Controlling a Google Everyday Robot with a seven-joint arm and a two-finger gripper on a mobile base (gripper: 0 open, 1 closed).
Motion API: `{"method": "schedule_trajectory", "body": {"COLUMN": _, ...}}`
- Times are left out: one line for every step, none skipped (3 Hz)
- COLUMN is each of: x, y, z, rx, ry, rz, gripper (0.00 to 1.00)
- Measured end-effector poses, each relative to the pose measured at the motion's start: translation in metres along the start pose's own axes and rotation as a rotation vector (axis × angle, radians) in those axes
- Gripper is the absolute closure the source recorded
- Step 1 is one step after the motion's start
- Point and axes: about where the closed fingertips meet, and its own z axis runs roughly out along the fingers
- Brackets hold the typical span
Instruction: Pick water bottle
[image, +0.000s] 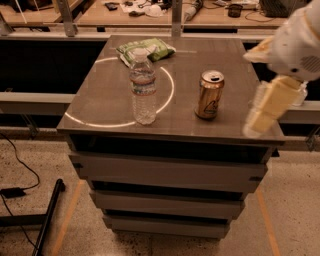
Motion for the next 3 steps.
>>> {"method": "schedule_trajectory", "body": {"x": -0.074, "y": -0.005, "z": 0.037, "rx": -0.093, "ry": -0.223, "rz": -0.065, "gripper": 0.00}}
{"method": "schedule_trajectory", "body": {"x": -0.115, "y": -0.007, "z": 0.059, "rx": -0.135, "ry": -0.321, "rz": -0.104, "gripper": 0.00}}
{"method": "schedule_trajectory", "body": {"x": -0.148, "y": -0.014, "z": 0.071, "rx": -0.137, "ry": -0.390, "rz": -0.141, "gripper": 0.00}}
